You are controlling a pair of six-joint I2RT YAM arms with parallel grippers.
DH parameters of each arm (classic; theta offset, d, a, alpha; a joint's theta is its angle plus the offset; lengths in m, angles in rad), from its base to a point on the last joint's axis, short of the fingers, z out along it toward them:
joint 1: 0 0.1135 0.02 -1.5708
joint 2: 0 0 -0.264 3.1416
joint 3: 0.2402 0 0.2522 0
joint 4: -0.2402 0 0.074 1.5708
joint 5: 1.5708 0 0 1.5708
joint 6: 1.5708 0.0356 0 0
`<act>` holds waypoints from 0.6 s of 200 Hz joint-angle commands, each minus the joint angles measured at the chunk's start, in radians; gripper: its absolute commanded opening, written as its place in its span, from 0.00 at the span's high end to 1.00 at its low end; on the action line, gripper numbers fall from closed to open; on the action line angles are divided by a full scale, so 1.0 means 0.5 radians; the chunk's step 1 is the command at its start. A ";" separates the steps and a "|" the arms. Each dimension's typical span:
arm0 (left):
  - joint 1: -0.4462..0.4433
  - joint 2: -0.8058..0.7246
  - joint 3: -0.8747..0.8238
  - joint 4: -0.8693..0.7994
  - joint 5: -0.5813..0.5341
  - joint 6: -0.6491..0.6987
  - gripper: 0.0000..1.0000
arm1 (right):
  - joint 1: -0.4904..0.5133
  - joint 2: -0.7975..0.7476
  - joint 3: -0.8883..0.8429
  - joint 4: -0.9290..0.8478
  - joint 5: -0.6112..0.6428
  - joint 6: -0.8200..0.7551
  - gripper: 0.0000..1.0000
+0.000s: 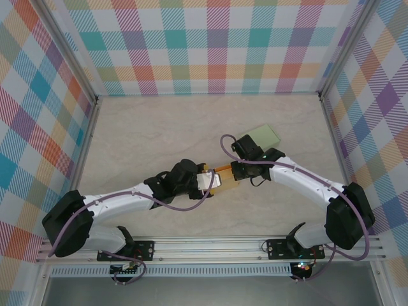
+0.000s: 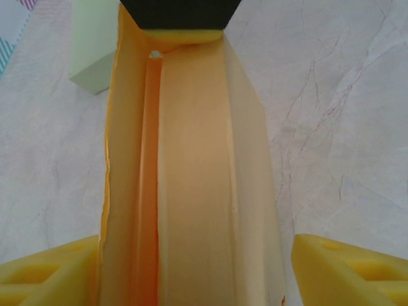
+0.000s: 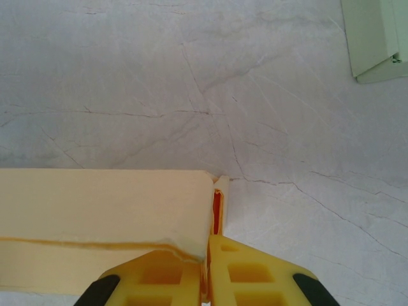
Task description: Fold the paper box
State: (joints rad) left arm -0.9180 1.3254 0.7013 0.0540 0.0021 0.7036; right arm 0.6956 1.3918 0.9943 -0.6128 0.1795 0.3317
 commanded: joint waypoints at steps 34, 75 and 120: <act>-0.032 0.095 0.101 -0.105 -0.098 -0.015 0.51 | 0.023 0.024 -0.037 -0.024 -0.154 -0.010 0.87; -0.032 0.140 0.140 -0.147 -0.143 -0.030 0.58 | 0.022 -0.077 -0.031 -0.085 -0.116 -0.012 0.70; -0.032 0.191 0.180 -0.193 -0.130 -0.052 0.63 | 0.023 -0.223 -0.017 -0.149 -0.030 0.007 0.53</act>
State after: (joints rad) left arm -0.9234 1.3952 0.7700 0.0109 -0.0650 0.6933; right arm 0.7002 1.3277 0.9863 -0.6468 0.1490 0.3290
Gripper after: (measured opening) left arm 0.372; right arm 0.433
